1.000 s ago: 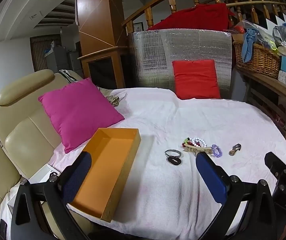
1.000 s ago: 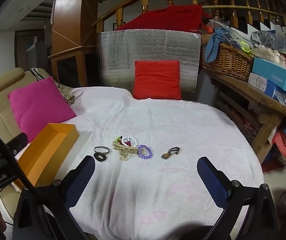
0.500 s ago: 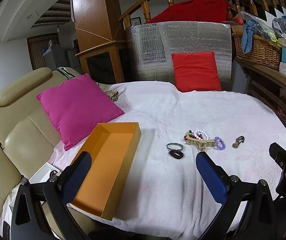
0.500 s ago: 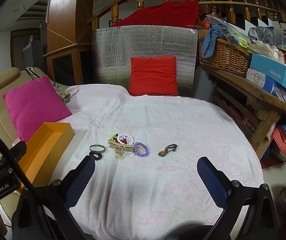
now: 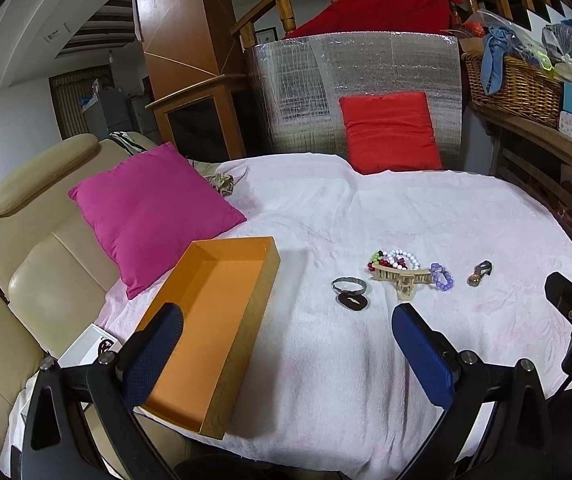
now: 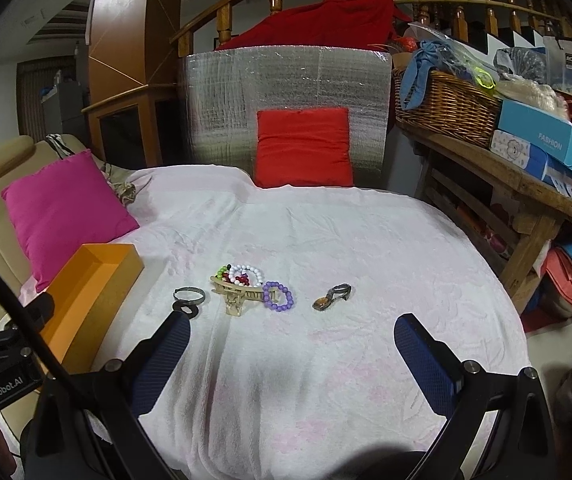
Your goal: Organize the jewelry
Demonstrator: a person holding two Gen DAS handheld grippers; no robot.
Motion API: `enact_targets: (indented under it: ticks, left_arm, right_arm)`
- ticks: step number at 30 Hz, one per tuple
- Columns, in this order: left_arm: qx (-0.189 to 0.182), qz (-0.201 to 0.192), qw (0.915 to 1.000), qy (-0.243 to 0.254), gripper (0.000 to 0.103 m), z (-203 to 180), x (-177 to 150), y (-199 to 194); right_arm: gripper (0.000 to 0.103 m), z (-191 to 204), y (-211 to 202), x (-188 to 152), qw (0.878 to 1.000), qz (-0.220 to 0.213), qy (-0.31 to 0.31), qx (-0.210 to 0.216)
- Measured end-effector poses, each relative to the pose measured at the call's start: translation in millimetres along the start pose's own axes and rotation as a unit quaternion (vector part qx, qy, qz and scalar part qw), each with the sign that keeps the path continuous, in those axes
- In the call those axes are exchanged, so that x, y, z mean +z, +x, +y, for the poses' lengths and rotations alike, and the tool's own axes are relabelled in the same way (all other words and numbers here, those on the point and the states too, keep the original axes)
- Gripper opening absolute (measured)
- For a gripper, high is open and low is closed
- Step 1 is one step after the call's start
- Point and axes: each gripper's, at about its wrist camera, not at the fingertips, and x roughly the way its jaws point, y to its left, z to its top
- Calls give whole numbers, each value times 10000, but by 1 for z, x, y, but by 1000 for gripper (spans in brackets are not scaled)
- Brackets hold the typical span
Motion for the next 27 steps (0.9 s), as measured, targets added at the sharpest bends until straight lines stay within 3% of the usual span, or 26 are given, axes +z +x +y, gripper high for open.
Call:
enact_targets:
  ticks: [8,12,16,19,21,27]
  left_arm:
    - [57,134,9999,15,103,2,-3,15]
    - [119,230,9997,-36,103,10,-6,28]
    - [100,304,9995,-17,103,13,-11,46]
    - [-243,414,9988,35,103,8,-17,66]
    - [-561,526,9970,27,103,3,-20,81]
    - [-1020,829,9913,-100,103,-14,-23,128]
  right_arm:
    - [103,-8,11,-1,9998,95,108,115]
    - [103,-28,24,-5,9955,216,502,777]
    - [103,-60,47,-17,9773,346,1252,1675]
    - [100,-76,66,-25,9651,359,1542,2087]
    - [91,-84,80,-29,9580,465,1660,2290]
    - [77,-96,132,-34,9389,798,2116,2595]
